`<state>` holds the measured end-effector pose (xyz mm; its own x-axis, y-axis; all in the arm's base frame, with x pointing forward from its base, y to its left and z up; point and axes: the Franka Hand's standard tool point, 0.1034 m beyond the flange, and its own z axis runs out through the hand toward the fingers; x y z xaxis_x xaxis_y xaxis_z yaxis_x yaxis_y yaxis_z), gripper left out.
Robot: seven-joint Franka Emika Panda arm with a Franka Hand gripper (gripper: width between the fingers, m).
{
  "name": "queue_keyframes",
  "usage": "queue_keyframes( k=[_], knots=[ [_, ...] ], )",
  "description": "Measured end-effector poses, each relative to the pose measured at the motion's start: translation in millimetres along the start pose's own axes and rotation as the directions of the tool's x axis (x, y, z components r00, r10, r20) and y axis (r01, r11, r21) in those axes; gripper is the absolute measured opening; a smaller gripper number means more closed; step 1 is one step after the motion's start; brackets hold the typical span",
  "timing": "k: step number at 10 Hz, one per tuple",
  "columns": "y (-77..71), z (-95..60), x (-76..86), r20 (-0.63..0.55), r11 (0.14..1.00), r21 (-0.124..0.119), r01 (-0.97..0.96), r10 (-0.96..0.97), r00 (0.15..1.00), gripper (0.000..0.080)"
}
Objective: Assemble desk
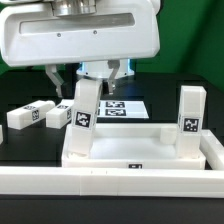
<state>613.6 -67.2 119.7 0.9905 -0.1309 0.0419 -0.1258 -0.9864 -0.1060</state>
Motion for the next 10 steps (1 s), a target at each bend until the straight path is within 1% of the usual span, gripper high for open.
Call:
queue_keyframes(
  k=[5,6,7,8,10],
  knots=[
    [0.8,-1.5,2.2,-0.009,1.0,-0.001,-0.018,0.018,1.0,0.0291],
    [0.5,-1.4,2.3,-0.011,0.997,0.005,-0.071,0.071,0.997,0.0291],
    [0.8,-1.2,2.6,-0.018,0.978,0.014,-0.209,0.209,0.978,0.0291],
    [1.1,-1.1,1.6,-0.025,0.952,0.017,-0.305,0.305,0.952,0.0291],
    [0.5,-0.7,0.7,-0.028,0.878,0.033,-0.478,0.479,0.877,0.0291]
  ],
)
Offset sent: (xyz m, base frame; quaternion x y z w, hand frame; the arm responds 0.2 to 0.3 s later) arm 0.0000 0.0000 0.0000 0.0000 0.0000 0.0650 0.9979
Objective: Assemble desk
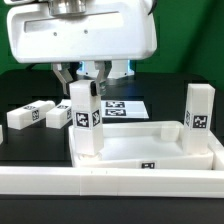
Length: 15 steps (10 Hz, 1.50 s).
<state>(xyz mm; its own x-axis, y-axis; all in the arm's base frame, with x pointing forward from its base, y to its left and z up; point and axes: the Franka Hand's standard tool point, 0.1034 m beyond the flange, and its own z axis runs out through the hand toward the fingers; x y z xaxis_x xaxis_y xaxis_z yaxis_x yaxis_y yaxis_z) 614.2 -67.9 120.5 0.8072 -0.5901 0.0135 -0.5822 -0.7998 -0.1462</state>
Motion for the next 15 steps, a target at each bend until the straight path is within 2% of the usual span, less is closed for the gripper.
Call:
queue_keyframes(
  k=[1,4,7,8,9,10,11,12,15],
  knots=[
    [0.2,0.2,-0.9,0.005,0.993,0.011,-0.116,0.116,0.993,0.0291],
    [-3.7,1.2,-4.5,0.014,0.916,0.012,-0.4,0.4,0.917,0.0291],
    [-6.3,2.0,-6.3,0.023,0.826,0.013,-0.564,0.564,0.826,0.0291],
    [-6.4,2.0,-6.4,0.022,0.839,0.014,-0.544,0.544,0.839,0.0291],
    [-6.6,2.3,-6.6,0.023,0.85,0.014,-0.527,0.527,0.85,0.0371],
    [-6.7,2.6,-7.6,0.027,0.861,0.01,-0.509,0.508,0.861,0.0546],
    [-7.1,2.3,-6.8,0.027,0.897,0.009,-0.442,0.442,0.897,0.0546],
    [-7.8,2.3,-5.6,0.022,0.94,0.009,-0.34,0.34,0.94,0.0625],
    [-7.8,2.8,-5.7,0.019,0.988,0.012,-0.154,0.154,0.988,0.0649]
  ],
)
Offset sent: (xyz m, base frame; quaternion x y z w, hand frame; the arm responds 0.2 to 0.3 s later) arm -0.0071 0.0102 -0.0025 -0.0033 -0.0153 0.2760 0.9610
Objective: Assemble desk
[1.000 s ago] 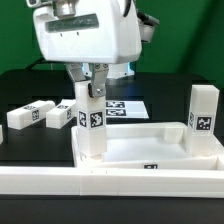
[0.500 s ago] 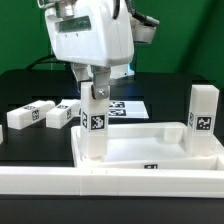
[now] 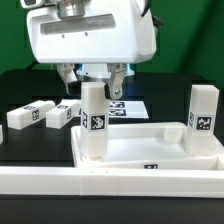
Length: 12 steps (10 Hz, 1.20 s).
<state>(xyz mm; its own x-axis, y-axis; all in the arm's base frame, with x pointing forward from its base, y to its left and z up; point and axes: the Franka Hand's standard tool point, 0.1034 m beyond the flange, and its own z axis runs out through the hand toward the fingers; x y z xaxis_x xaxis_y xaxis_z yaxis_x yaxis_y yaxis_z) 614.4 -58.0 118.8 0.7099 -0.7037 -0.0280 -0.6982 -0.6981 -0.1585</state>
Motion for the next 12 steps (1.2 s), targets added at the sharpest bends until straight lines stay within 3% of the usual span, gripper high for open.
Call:
queue_keyframes(
  k=[1,2,3,6,8,11,12],
  knots=[
    [0.1,0.0,0.0,0.0,0.997,0.0,0.078,-0.078,0.997,0.0649],
    [0.4,0.5,0.3,-0.005,0.983,-0.016,0.183,-0.184,0.983,0.0649],
    [0.1,1.3,0.0,-0.01,0.942,-0.056,0.331,-0.332,0.943,0.0649],
    [-1.9,3.5,-2.6,0.016,0.783,-0.098,0.614,-0.615,0.788,0.0649],
    [-3.4,4.9,-4.6,0.031,0.698,-0.097,0.709,-0.71,0.703,0.0649],
    [-2.3,7.1,-4.9,0.066,0.473,-0.094,0.876,-0.875,0.48,0.0649],
    [-2.4,7.2,-5.2,0.069,0.452,-0.092,0.887,-0.886,0.458,0.0649]
  ],
)
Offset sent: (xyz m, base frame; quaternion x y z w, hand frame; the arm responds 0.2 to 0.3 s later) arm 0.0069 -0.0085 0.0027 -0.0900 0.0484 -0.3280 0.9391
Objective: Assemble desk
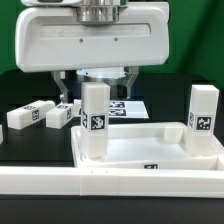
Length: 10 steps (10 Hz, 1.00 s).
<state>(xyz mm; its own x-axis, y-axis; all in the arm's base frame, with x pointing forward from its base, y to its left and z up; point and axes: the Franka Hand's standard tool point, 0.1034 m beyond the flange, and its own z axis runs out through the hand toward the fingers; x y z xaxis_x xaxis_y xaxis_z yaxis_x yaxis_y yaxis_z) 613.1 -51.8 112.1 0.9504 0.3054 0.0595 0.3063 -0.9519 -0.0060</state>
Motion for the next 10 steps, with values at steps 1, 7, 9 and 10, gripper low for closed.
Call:
queue_keyframes(
  k=[1,7,9,10],
  knots=[
    [0.2,0.3,-0.3,0.0,1.0,0.001,0.002,-0.002,1.0,0.0604],
    [2.2,0.8,-1.2,0.0,1.0,-0.001,-0.024,0.024,1.0,0.029],
    [2.9,1.0,-1.7,-0.004,0.98,0.012,-0.199,0.199,0.98,0.029],
    [3.1,1.5,-2.5,-0.004,0.959,0.022,-0.283,0.284,0.959,0.029]
  ],
)
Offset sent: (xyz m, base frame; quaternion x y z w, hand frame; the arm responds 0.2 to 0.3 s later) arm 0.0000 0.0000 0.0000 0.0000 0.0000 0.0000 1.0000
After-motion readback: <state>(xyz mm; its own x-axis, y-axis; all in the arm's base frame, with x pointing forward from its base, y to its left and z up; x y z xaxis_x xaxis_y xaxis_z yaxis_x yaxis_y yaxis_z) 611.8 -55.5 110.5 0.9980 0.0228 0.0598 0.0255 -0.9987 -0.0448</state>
